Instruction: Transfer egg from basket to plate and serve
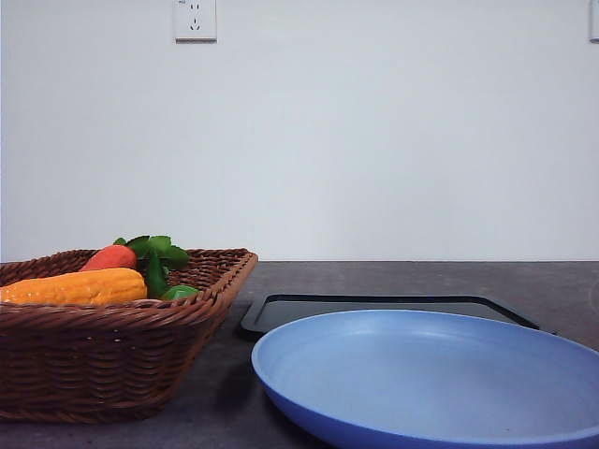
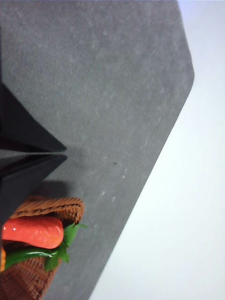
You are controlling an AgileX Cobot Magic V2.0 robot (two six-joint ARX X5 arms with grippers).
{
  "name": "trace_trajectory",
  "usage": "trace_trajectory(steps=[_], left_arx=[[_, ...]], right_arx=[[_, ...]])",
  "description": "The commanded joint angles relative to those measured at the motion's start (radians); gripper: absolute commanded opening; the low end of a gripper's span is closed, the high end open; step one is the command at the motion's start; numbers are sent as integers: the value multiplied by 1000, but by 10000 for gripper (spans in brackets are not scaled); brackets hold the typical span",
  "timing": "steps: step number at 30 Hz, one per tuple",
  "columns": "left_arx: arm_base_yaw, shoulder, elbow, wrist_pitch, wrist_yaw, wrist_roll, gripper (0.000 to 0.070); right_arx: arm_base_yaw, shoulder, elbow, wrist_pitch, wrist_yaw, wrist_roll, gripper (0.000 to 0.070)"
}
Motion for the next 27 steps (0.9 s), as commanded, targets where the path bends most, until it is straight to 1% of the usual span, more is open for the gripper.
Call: trace_trajectory(steps=[1, 5, 6, 9, 11, 13, 14, 18, 24, 25, 27], left_arx=[[1, -2, 0, 12, 1, -43, 0], [1, -2, 0, -5, 13, -39, 0], [1, -2, 0, -3, 33, -40, 0], [1, -2, 4, 3, 99, -40, 0], [1, 2, 11, 1, 140, -39, 0], [1, 12, 17, 0, 169, -39, 0], [1, 23, 24, -4, 186, -36, 0], [1, 97, 77, -29, 237, -36, 0], [-3, 290, 199, -36, 305, -27, 0], [-3, 324, 222, -36, 321, -20, 0], [-5, 401, 274, -36, 365, 20, 0]], right_arx=[[0, -1, -1, 20, -4, 43, 0], [0, 0, -1, 17, -3, 69, 0], [0, -1, -1, 18, -3, 73, 0], [0, 0, 4, 18, -13, 118, 0], [0, 0, 16, 17, -23, 127, 0], [0, 3, 40, -16, -21, 153, 0], [-1, 8, 60, -53, -17, 164, 0], [-1, 57, 149, -188, -18, 159, 0], [-1, 175, 281, -262, -21, 107, 0], [-1, 195, 302, -273, -21, 99, 0], [-1, 245, 355, -308, -22, 83, 0]])
